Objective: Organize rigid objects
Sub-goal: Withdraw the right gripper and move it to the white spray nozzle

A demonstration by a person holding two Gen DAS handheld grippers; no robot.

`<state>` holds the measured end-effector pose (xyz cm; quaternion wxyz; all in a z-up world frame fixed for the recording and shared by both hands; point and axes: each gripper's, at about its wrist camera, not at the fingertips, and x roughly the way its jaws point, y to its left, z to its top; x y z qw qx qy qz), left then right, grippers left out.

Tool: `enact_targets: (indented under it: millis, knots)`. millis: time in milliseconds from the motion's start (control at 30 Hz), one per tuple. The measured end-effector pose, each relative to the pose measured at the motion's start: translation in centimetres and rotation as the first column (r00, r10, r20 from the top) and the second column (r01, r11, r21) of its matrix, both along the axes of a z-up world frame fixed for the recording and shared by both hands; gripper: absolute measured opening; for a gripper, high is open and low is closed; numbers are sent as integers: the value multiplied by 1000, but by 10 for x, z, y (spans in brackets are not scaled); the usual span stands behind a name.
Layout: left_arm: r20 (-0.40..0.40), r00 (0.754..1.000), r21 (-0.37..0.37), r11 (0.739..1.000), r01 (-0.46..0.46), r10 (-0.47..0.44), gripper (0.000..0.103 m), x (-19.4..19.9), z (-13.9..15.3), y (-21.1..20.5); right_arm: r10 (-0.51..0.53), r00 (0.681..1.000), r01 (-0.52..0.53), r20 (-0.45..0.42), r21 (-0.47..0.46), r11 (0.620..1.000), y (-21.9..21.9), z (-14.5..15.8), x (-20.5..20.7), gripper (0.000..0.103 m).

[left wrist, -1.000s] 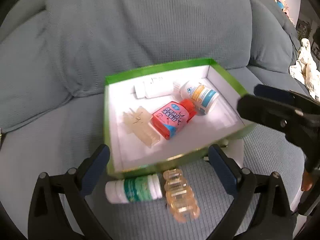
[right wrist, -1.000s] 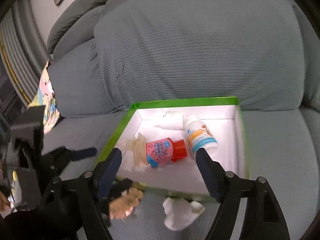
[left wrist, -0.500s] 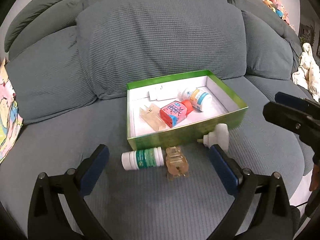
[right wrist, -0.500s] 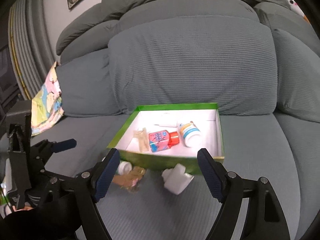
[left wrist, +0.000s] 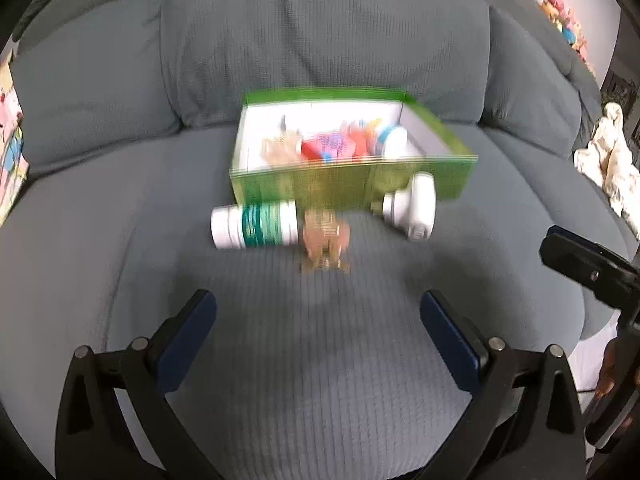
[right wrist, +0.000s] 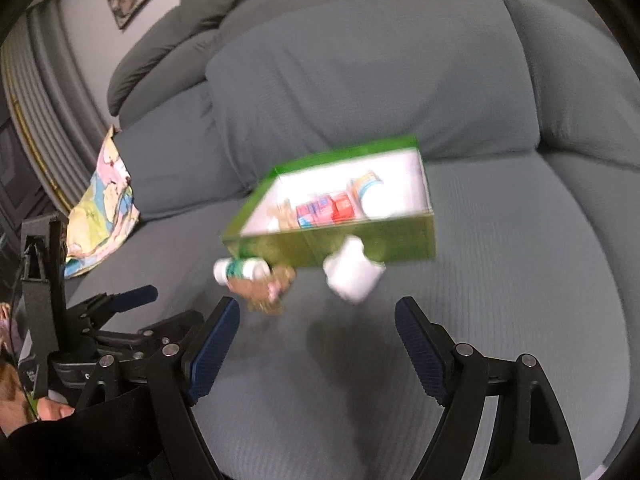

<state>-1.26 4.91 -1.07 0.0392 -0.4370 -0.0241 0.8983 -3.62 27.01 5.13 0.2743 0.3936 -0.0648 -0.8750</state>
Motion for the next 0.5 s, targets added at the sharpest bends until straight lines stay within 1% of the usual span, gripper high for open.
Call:
enact_targets:
  millis: [67,200,267,500]
  knots:
    - [20,1000,0,1000,6,-6,101,2,-9,2,-13,999,14,33,-7,1000,8,-13,2,81]
    - [65,998,37,999,16,-19,101,0,-24,9,-23,996,27,90,-44,999,22,-33,2,81]
    - [84,996,36,999,32,-35,101,-3,-30,17,-27,993,34,112,-63,997,27,-40,0,81]
    - [83,994,21,998,66,-67,101,-16,-33,41,-5,990,22,138,-127,992,34,-47,-19,81]
